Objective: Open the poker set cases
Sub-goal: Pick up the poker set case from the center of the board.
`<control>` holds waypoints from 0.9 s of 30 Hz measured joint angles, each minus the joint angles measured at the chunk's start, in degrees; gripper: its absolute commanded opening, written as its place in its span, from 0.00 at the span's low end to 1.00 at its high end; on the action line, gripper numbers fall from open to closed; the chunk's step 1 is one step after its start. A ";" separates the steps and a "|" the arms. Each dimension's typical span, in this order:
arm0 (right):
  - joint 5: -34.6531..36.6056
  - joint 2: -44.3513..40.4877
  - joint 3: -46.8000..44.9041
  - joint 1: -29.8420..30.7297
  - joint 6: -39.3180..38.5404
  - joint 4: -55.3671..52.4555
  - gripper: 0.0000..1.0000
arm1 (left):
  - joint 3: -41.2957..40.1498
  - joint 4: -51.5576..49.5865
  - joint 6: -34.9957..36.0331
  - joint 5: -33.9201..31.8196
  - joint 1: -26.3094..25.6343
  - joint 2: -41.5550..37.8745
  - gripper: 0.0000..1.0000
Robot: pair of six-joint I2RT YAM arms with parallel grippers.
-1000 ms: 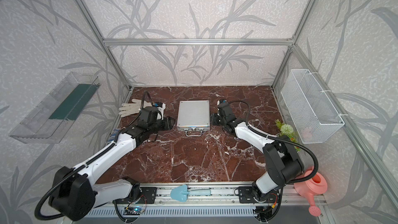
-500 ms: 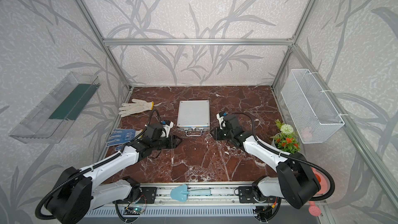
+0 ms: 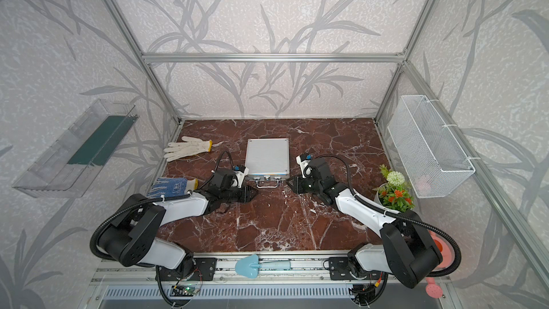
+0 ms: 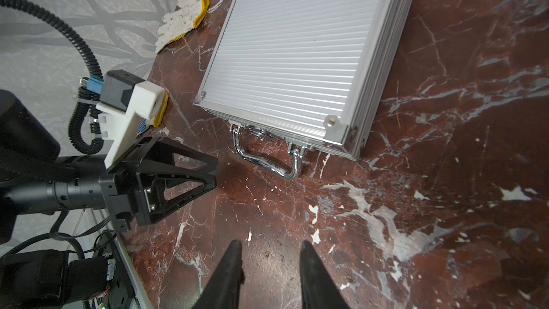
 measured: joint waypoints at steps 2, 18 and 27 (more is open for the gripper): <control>-0.13 0.00 0.00 0.00 0.00 0.39 0.34 | 0.00 2.82 0.00 1.33 1.46 2.27 0.48; -0.17 0.04 -0.57 0.00 0.02 1.51 0.34 | 5.05 6.88 2.78 11.37 6.16 11.37 0.51; -0.63 2.21 -0.87 0.00 0.94 3.80 0.34 | 7.54 6.95 3.54 13.55 6.45 13.92 0.51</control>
